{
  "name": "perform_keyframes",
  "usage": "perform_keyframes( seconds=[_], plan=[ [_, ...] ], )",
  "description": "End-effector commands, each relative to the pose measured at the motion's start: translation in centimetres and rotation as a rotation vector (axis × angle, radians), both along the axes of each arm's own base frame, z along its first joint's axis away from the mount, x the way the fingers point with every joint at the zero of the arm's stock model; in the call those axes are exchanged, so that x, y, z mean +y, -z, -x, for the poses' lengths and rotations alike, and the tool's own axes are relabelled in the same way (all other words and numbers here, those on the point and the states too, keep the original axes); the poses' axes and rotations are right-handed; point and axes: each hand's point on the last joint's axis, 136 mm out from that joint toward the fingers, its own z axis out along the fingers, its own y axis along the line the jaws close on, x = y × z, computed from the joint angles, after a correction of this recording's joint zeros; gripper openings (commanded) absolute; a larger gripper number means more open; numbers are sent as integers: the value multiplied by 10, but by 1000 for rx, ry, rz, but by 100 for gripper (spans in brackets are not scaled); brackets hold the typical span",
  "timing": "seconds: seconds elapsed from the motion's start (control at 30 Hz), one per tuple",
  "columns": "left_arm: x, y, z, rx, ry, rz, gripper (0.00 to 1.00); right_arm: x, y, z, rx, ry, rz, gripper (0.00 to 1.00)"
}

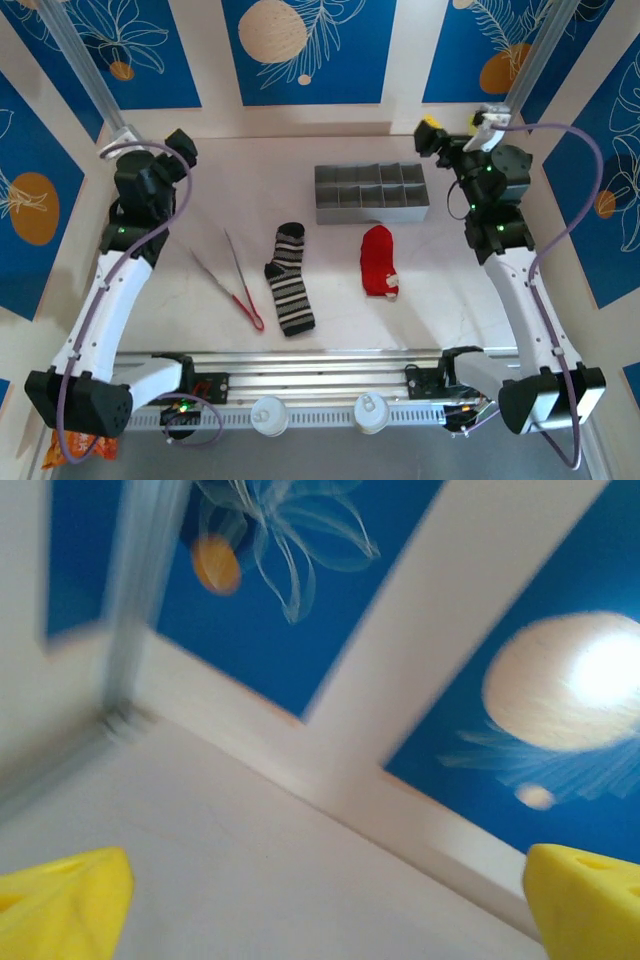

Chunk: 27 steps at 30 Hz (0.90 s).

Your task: Roll the socks

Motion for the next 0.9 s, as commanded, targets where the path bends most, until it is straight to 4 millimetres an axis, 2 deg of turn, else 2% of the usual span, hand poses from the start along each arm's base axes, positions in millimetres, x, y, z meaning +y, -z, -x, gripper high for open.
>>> perform_keyframes(
  seconds=[0.0,0.07,0.13,0.2,0.27,0.3,0.4,0.53,0.77,0.87],
  plan=[
    [-96,157,48,661,286,353,75,128,110,46,158,-458,406,99],
    [-132,189,78,818,349,373,56,175,165,97,171,-677,629,100],
    [-160,212,105,919,396,369,43,200,216,155,169,-902,794,97],
    [-181,233,123,985,429,377,33,210,256,203,153,-1055,918,94],
    [-190,253,133,1055,430,378,30,211,280,230,173,-1142,967,90],
    [-195,262,135,1086,438,382,25,210,291,239,191,-1171,984,89],
    [-207,281,133,1148,466,349,20,205,320,252,214,-1227,1053,84],
    [-206,305,133,1231,458,283,9,211,344,256,189,-1270,1114,76],
    [-203,330,128,1263,471,195,6,231,377,236,183,-1245,1190,59],
    [-204,335,124,1265,486,167,6,238,385,235,171,-1257,1208,55]
  ],
)
